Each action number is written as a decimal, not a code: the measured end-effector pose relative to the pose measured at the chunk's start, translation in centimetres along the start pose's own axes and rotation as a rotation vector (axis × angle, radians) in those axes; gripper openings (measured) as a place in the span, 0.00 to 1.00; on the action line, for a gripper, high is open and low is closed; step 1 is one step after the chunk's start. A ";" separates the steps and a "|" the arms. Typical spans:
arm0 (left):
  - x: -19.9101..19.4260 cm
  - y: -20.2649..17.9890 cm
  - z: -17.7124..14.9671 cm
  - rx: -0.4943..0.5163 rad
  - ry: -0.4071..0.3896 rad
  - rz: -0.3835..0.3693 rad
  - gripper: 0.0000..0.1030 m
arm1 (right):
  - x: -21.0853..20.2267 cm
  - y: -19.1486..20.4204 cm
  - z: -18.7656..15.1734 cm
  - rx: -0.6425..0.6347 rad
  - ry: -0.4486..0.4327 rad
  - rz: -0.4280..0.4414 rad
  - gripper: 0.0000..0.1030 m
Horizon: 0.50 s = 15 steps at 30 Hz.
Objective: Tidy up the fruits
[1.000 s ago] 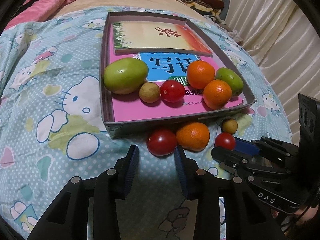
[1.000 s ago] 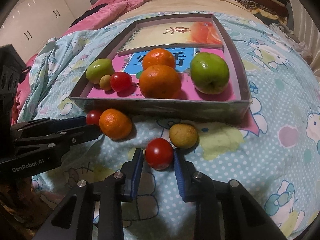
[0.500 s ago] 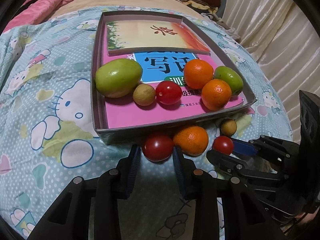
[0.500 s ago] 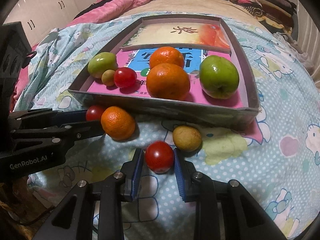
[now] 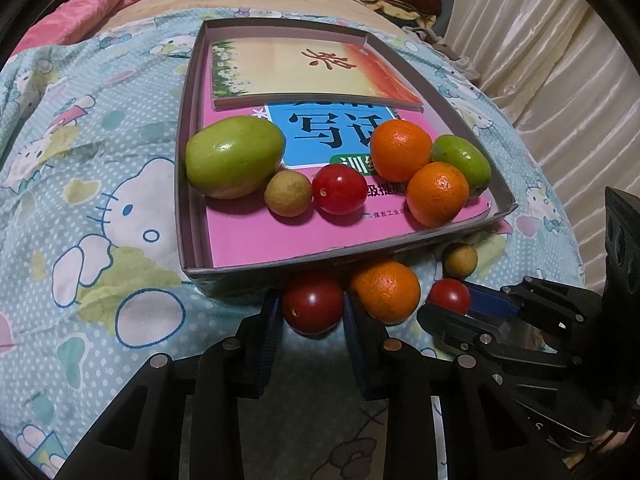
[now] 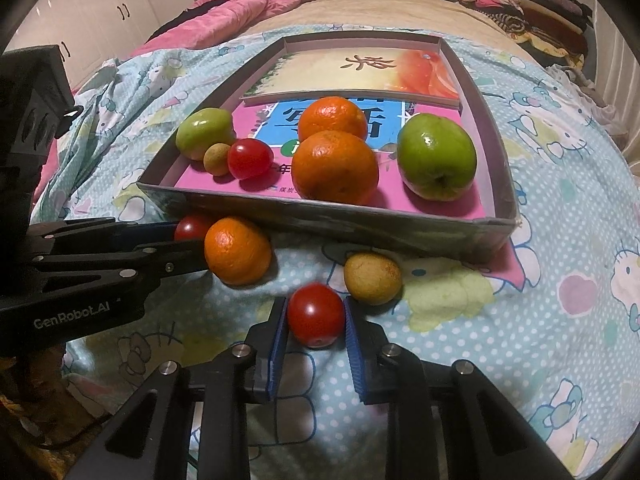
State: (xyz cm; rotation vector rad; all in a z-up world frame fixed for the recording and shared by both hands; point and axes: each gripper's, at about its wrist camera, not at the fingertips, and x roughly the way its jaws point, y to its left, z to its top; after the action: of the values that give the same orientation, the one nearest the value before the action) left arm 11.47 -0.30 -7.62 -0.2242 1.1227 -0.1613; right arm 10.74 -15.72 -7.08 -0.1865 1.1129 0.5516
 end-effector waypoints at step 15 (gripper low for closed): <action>-1.6 0.5 -0.4 -0.014 -0.032 -0.011 0.30 | -0.9 -0.1 0.0 0.011 -0.038 0.043 0.26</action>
State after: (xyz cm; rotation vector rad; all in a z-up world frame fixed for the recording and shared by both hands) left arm 10.39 0.54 -6.48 -0.2442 1.0910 -0.1591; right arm 10.49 -16.12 -6.33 -0.1421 1.0850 0.5844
